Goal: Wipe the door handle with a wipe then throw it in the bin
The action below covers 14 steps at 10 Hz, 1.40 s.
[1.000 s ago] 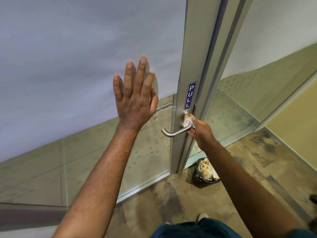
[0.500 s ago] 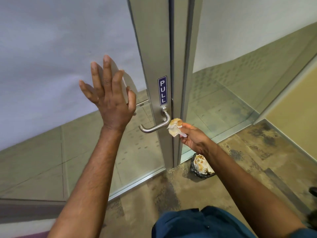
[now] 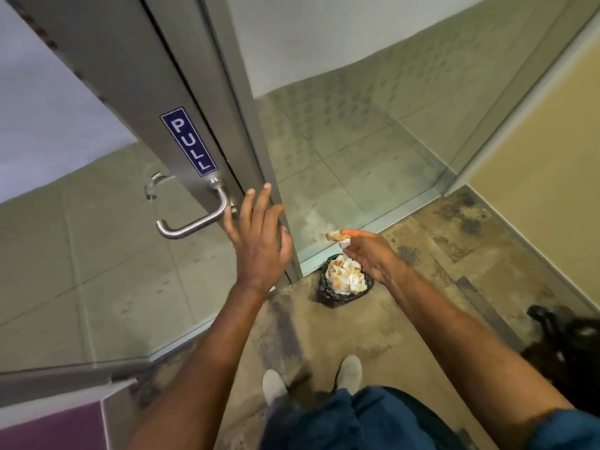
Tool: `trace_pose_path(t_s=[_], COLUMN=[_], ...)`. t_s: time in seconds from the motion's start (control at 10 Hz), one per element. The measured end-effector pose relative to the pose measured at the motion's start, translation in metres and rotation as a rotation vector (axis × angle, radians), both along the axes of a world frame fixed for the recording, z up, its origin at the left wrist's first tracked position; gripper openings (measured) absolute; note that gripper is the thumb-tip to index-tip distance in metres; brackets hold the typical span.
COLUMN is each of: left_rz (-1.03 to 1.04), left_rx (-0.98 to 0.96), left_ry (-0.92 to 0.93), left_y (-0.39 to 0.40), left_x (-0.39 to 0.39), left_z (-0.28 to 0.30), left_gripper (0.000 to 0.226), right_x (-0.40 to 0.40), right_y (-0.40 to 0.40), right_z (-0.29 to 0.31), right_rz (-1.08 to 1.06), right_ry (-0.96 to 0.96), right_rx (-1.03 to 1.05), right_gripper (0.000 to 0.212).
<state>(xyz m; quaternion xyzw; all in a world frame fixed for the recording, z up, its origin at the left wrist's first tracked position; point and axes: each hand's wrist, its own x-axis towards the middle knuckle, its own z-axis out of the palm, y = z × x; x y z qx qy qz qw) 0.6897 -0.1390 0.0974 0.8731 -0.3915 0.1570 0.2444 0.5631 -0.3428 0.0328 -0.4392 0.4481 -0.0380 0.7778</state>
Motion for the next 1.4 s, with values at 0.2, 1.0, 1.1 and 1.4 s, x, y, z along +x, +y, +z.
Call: trace_pose_path(t_s=[0.2,1.0,1.1,1.4], left_rz=[-0.03,-0.064,-0.062,0.006], left_rx=[0.272,0.556,0.586,0.585], left_ry=[0.329,0.588,0.6,0.585], left_y=[-0.041,-0.101,-0.099,-0.084], left_x=[-0.028,-0.026,-0.032,-0.039], left_z=[-0.072,-0.256,-0.256,-0.228], left_gripper=[0.039,0.044,0.045,0.052], right_x=[-0.029,-0.03,-0.037,-0.045], right_y=[-0.039,-0.08,-0.076,-0.058], right_z=[-0.07,-0.257,-0.255,-0.208], right_rz=[0.015,0.231,0.262,0.407], right_ry=[0.255,0.557,0.571,0.546], right_rx=[-0.289,-0.502,-0.518,-0.712], right_gripper=[0.027,0.026,0.023,0.027])
